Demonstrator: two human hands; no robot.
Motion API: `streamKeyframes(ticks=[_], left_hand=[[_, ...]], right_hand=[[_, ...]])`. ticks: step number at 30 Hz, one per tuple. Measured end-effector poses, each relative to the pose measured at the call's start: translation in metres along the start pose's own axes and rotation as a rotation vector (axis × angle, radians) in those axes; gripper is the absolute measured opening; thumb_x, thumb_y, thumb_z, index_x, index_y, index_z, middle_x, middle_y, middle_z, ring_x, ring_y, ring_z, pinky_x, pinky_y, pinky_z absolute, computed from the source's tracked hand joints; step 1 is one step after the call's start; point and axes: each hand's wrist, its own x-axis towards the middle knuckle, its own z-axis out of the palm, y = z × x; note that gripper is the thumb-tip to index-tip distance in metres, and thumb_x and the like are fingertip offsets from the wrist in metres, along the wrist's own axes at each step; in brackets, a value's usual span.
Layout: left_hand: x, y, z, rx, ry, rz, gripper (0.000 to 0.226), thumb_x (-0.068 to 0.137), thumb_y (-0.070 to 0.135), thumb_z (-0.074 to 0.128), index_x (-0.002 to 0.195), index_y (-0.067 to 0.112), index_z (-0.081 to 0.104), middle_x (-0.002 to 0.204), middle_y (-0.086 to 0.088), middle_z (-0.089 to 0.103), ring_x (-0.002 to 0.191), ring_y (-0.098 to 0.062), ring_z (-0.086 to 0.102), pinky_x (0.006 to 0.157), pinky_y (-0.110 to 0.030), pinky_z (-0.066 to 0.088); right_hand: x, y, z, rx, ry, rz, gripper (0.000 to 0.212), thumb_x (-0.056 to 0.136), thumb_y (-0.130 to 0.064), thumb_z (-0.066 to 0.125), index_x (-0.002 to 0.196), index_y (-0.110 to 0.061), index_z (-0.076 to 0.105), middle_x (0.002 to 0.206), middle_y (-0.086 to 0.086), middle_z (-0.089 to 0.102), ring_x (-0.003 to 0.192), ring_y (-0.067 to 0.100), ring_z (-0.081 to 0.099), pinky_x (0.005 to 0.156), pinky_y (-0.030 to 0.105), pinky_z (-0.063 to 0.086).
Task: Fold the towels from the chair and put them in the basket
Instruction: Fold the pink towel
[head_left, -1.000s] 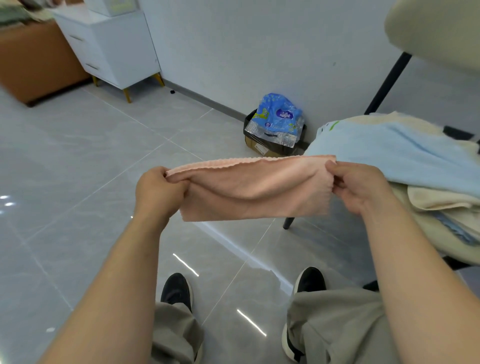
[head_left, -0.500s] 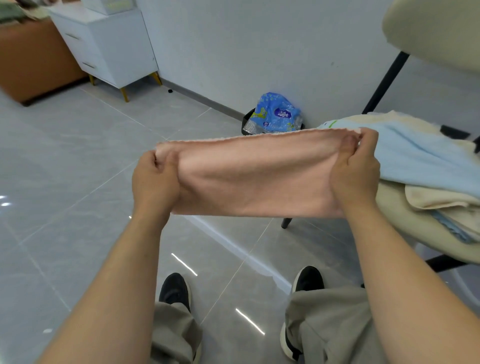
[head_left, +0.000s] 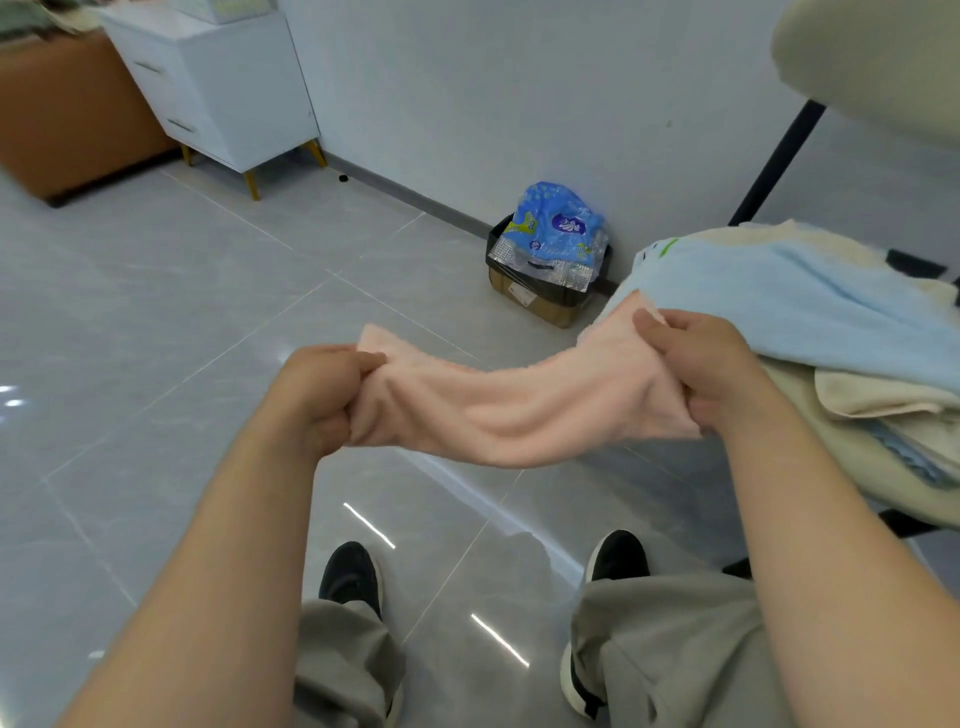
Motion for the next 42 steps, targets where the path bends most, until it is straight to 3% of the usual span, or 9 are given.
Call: streamKeyframes(ticks=[3, 7, 10, 13, 16, 23, 28, 38, 42], left_hand=[[0.008, -0.006, 0.000, 0.039, 0.066, 0.067, 0.006, 0.095, 0.011, 0.063, 0.095, 0.007, 0.067, 0.089, -0.014, 0.071, 0.077, -0.028, 0.070, 0.067, -0.039, 0.059], [0.009, -0.010, 0.002, 0.306, 0.261, 0.303, 0.018, 0.097, 0.028, 0.055, 0.112, 0.018, 0.057, 0.104, -0.003, 0.061, 0.093, -0.028, 0.059, 0.079, -0.038, 0.049], [0.002, -0.007, 0.007, 0.404, 0.347, 0.444, 0.019, 0.101, 0.031, 0.047, 0.116, 0.020, 0.049, 0.097, 0.002, 0.056, 0.089, -0.024, 0.052, 0.076, -0.032, 0.036], [-0.003, -0.006, 0.008, 0.471, 0.384, 0.553, 0.022, 0.103, 0.035, 0.042, 0.119, 0.019, 0.045, 0.088, 0.004, 0.054, 0.085, -0.026, 0.050, 0.073, -0.034, 0.035], [-0.005, -0.004, 0.004, 0.500, 0.413, 0.610, 0.025, 0.104, 0.036, 0.042, 0.122, 0.019, 0.044, 0.087, 0.004, 0.053, 0.084, -0.026, 0.048, 0.073, -0.034, 0.034], [0.005, -0.005, -0.014, 0.570, 0.314, 0.535, 0.024, 0.102, 0.034, 0.047, 0.121, 0.019, 0.051, 0.098, -0.003, 0.057, 0.088, -0.026, 0.051, 0.076, -0.034, 0.036], [0.013, -0.005, -0.019, 0.404, 0.234, 0.414, 0.021, 0.100, 0.038, 0.051, 0.116, 0.024, 0.054, 0.102, 0.000, 0.059, 0.094, -0.026, 0.058, 0.083, -0.041, 0.051], [0.013, -0.010, -0.010, 0.432, 0.184, 0.355, 0.027, 0.100, 0.034, 0.051, 0.123, 0.021, 0.054, 0.111, -0.001, 0.059, 0.099, -0.025, 0.057, 0.084, -0.036, 0.046], [0.011, -0.012, -0.002, 0.334, 0.122, 0.311, 0.020, 0.091, 0.032, 0.057, 0.104, 0.016, 0.061, 0.096, -0.001, 0.063, 0.092, -0.026, 0.061, 0.075, -0.043, 0.052]], right_hand=[[0.000, 0.000, -0.001, 0.092, -0.107, 0.124, 0.018, 0.096, -0.017, 0.065, 0.110, -0.006, 0.071, 0.105, 0.014, 0.075, 0.088, 0.026, 0.072, 0.080, 0.041, 0.060], [0.005, 0.003, 0.002, 0.136, 0.021, 0.112, 0.015, 0.100, -0.014, 0.059, 0.109, -0.007, 0.069, 0.095, 0.011, 0.073, 0.077, 0.021, 0.069, 0.067, 0.034, 0.058], [0.006, 0.004, 0.000, -0.085, 0.193, -0.113, 0.019, 0.100, -0.029, 0.052, 0.093, -0.016, 0.064, 0.098, 0.009, 0.068, 0.090, 0.029, 0.063, 0.082, 0.041, 0.053], [-0.003, -0.001, 0.000, -0.328, 0.289, -0.334, 0.021, 0.105, -0.031, 0.041, 0.093, -0.014, 0.044, 0.077, -0.005, 0.049, 0.080, 0.026, 0.046, 0.066, 0.033, 0.028], [-0.010, -0.005, -0.002, -0.486, 0.312, -0.441, 0.018, 0.107, -0.034, 0.036, 0.097, -0.020, 0.037, 0.078, 0.001, 0.050, 0.076, 0.027, 0.042, 0.065, 0.035, 0.023], [-0.002, 0.001, -0.008, -0.513, 0.195, -0.408, 0.024, 0.106, -0.030, 0.041, 0.095, -0.010, 0.046, 0.078, -0.001, 0.049, 0.081, 0.026, 0.046, 0.064, 0.031, 0.021], [0.000, 0.001, -0.008, -0.442, 0.191, -0.369, 0.024, 0.106, -0.030, 0.044, 0.093, -0.011, 0.052, 0.089, 0.001, 0.053, 0.084, 0.023, 0.046, 0.064, 0.027, 0.023], [0.003, 0.008, -0.008, -0.554, 0.163, -0.319, 0.024, 0.105, -0.030, 0.043, 0.104, -0.009, 0.055, 0.097, 0.002, 0.054, 0.089, 0.023, 0.047, 0.073, 0.030, 0.028], [0.002, 0.005, -0.003, -0.558, 0.153, -0.315, 0.025, 0.104, -0.030, 0.044, 0.099, -0.009, 0.057, 0.092, 0.002, 0.056, 0.087, 0.025, 0.049, 0.071, 0.032, 0.031]])
